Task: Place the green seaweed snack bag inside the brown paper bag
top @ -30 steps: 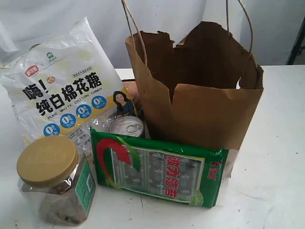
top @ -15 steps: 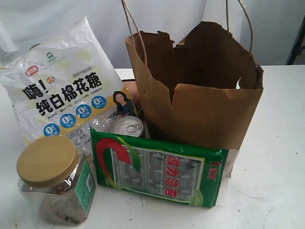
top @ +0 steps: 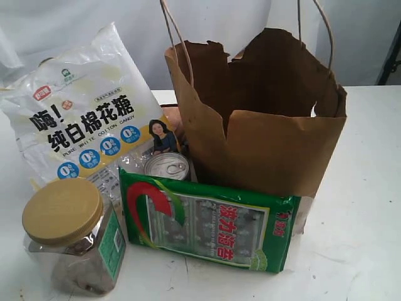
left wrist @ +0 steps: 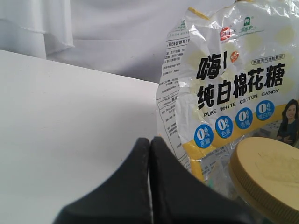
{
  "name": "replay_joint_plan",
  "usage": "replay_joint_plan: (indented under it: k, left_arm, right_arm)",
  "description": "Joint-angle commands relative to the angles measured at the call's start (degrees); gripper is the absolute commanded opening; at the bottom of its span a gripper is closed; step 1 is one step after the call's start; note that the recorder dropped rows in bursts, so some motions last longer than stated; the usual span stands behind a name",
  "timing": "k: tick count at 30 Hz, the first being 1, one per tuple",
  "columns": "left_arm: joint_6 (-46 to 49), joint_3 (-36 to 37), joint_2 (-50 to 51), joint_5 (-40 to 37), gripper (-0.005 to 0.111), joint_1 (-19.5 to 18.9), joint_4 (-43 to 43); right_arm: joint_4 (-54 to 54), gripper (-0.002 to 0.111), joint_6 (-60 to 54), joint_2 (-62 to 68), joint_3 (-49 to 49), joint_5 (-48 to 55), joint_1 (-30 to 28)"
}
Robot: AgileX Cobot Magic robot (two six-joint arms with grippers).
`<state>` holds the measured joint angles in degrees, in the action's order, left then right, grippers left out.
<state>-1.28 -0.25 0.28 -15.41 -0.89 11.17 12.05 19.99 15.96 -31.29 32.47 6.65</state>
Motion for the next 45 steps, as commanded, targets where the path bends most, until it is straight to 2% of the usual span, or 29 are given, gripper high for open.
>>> replay_joint_plan:
  k: [1, 5, 8, 11, 13, 15, 22, 31, 45]
  left_arm:
    - [0.1, 0.3, -0.3, 0.2, 0.000, -0.2, -0.1]
    - [0.1, 0.3, -0.3, 0.2, 0.000, -0.2, -0.1]
    - [0.1, 0.3, -0.3, 0.2, 0.000, -0.2, -0.1]
    - [0.1, 0.3, -0.3, 0.2, 0.000, -0.2, -0.1]
    - [0.1, 0.3, -0.3, 0.2, 0.000, -0.2, -0.1]
    - [0.1, 0.3, -0.3, 0.2, 0.000, -0.2, -0.1]
    - [0.1, 0.3, -0.3, 0.2, 0.000, -0.2, -0.1]
    - [0.1, 0.3, -0.3, 0.2, 0.000, -0.2, -0.1]
    - [0.1, 0.3, -0.3, 0.2, 0.000, -0.2, -0.1]
  right_arm:
    - [2.8, 0.001, -27.6, 11.0, -11.8, 20.4, 3.8]
    - [9.9, 0.012, -49.6, 19.4, -18.0, 26.3, 4.7]
    - [14.0, 0.031, -63.6, 24.3, -19.3, 27.3, 4.7]
    - [15.4, 0.055, -70.4, 29.4, -19.3, 27.5, 4.7]
    - [15.4, 0.067, -72.4, 32.7, -19.3, 27.5, 4.7]
    - [15.4, 0.072, -72.5, 36.1, -19.3, 27.5, 5.5]
    - [17.6, 0.073, -80.2, 45.1, -19.3, 23.6, 14.1]
    - [10.8, 0.073, -81.2, 52.7, -19.3, 12.8, 23.7]
    - [8.0, 0.073, -80.8, 64.3, -19.3, 2.2, 25.3]
